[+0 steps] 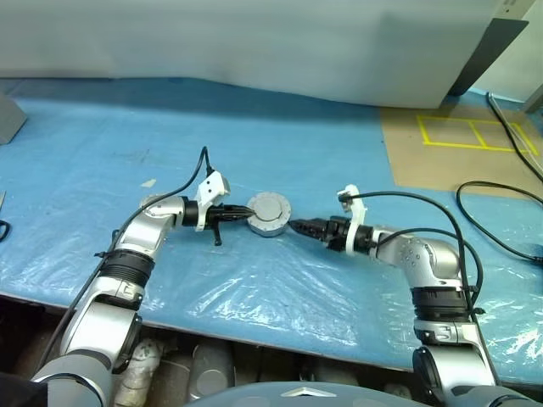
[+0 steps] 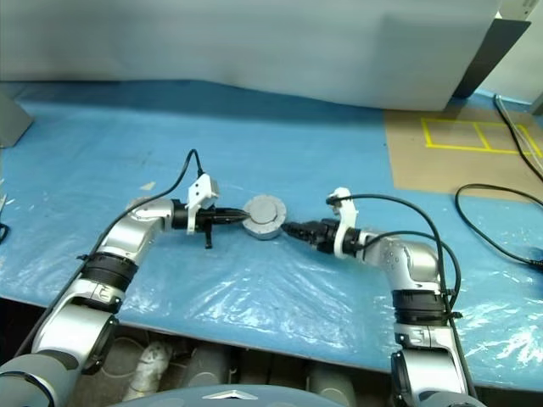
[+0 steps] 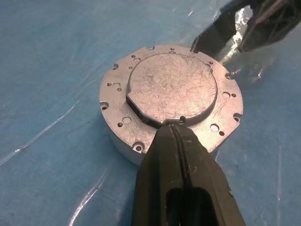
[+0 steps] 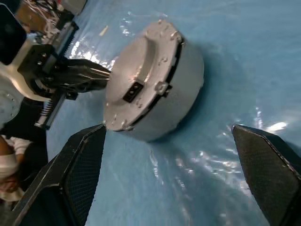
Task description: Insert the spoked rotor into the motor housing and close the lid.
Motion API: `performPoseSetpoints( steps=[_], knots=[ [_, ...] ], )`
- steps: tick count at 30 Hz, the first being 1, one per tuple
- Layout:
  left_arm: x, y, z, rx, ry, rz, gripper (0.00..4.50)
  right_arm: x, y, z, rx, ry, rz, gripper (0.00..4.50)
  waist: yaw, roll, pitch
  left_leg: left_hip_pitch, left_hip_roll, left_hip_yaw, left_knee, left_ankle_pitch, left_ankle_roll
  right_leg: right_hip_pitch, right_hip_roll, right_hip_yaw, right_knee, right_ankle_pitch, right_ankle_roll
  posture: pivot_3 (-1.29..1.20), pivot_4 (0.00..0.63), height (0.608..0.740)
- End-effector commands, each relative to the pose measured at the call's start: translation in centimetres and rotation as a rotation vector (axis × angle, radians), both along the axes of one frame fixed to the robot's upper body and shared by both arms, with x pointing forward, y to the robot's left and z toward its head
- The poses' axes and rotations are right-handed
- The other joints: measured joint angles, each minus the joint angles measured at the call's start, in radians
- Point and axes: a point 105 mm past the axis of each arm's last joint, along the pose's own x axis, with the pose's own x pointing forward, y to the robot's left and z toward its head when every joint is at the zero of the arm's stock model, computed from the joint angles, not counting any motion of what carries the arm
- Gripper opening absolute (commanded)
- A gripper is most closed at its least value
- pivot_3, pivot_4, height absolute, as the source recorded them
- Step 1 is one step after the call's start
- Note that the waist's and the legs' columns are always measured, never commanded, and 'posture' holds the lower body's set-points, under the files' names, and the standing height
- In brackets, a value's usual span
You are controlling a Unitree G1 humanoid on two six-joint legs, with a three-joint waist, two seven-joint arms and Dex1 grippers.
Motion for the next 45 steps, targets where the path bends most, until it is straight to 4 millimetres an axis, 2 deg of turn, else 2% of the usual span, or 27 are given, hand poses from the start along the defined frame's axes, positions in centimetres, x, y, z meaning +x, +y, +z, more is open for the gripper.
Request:
performPoseSetpoints(
  steps=[1,7,13,16,22,24,25,31,34,37,40,41,43,45],
  knots=[
    [-0.2,0.4,-1.5,0.054,0.037,0.016,0.00,-0.8,2.1,1.1,0.077,-0.007,0.049,4.48,0.000,0.000,0.000,0.000,0.000,0.000,0.000,0.000,0.000,0.000,0.000,0.000,0.000,0.000,0.000,0.00,0.150,0.740],
    [0.0,0.2,-1.4,0.058,0.031,0.014,0.00,0.4,3.2,0.6,0.161,0.050,-0.051,4.48,0.000,0.000,0.000,-0.001,-0.001,0.000,-0.001,0.000,0.000,-0.002,-0.001,0.001,0.000,0.000,0.000,0.00,0.150,0.740],
    [-0.2,0.2,-1.5,0.062,0.033,0.002,0.00,1.3,2.5,0.2,0.243,0.096,-0.159,4.48,-0.002,0.000,0.000,-0.001,-0.001,0.000,-0.002,0.000,0.000,-0.002,-0.001,0.001,0.000,0.000,0.001,0.00,0.150,0.740],
    [-0.2,0.3,-1.5,0.065,0.033,0.002,0.00,1.0,2.5,0.1,0.250,0.097,-0.158,3.86,-0.001,0.000,0.000,-0.001,-0.001,0.000,-0.002,0.000,0.000,-0.002,-0.001,0.001,0.000,0.000,0.001,0.00,0.150,0.740],
    [-0.1,0.3,-1.6,0.076,0.029,-0.004,0.00,0.6,3.1,0.5,0.259,0.074,-0.137,1.74,-0.001,0.000,0.000,-0.002,-0.001,0.000,-0.003,0.000,0.000,-0.004,-0.001,0.001,-0.001,-0.001,0.001,0.00,0.150,0.740],
    [-0.1,0.2,-1.6,0.075,0.029,-0.006,0.00,0.6,3.1,0.6,0.261,0.069,-0.137,1.20,0.001,0.000,0.000,-0.002,-0.002,0.000,-0.003,0.000,0.000,-0.004,-0.001,0.001,-0.001,-0.001,0.001,0.00,0.150,0.740],
    [-0.1,0.2,-1.5,0.075,0.029,-0.007,0.00,0.6,3.1,0.6,0.263,0.068,-0.140,1.07,0.001,0.000,0.000,-0.003,-0.002,0.000,-0.003,0.000,0.000,-0.004,-0.002,0.000,-0.001,-0.001,0.001,0.00,0.150,0.740],
    [0.1,0.1,-0.9,0.043,0.031,-0.005,0.00,0.8,3.2,0.7,0.263,0.068,-0.144,1.06,0.001,0.000,0.000,-0.003,-0.002,0.000,-0.003,0.000,0.000,-0.004,-0.003,0.000,-0.001,-0.001,0.002,0.00,0.150,0.740],
    [0.4,-0.1,1.1,-0.030,0.010,-0.004,0.00,0.8,3.2,0.4,0.253,0.074,-0.149,1.06,0.000,0.000,0.000,-0.003,-0.002,0.000,-0.003,0.000,0.000,-0.004,-0.003,0.000,-0.001,-0.001,0.002,0.00,0.150,0.740],
    [0.6,0.2,5.3,-0.166,0.003,-0.021,0.00,0.8,3.2,-0.4,0.227,0.109,-0.163,1.06,-0.002,0.000,0.001,-0.005,-0.002,0.000,-0.003,0.000,0.000,-0.007,-0.003,0.000,0.000,-0.001,0.001,0.00,0.150,0.740],
    [0.0,0.9,10.7,-0.348,0.018,-0.060,0.00,0.7,3.3,-0.5,0.240,0.130,-0.161,1.06,-0.002,-0.001,0.003,-0.010,-0.002,0.000,-0.002,0.001,-0.001,-0.012,-0.001,-0.001,0.001,-0.001,0.001,0.00,0.150,0.740],
    [0.0,1.2,11.8,-0.386,0.014,-0.054,0.00,0.7,3.2,-0.4,0.257,0.138,-0.162,1.06,-0.005,0.000,0.003,-0.011,-0.001,0.000,-0.001,0.001,-0.002,-0.012,0.000,-0.001,0.001,0.000,0.001,0.00,0.150,0.740],
    [0.0,2.1,13.2,-0.441,0.029,-0.028,0.00,0.8,3.0,0.1,0.290,0.140,-0.166,1.06,-0.010,0.001,0.004,-0.011,-0.003,0.000,-0.002,0.001,-0.002,-0.012,0.001,-0.001,0.001,0.000,0.001,0.00,0.150,0.740],
    [0.2,2.9,12.9,-0.456,0.080,0.012,0.00,1.0,2.9,1.2,0.334,0.120,-0.159,1.06,-0.016,0.005,0.004,-0.011,-0.004,0.000,-0.002,0.000,-0.002,-0.012,0.001,-0.001,0.001,0.000,0.001,0.00,0.150,0.740]
  ],
)
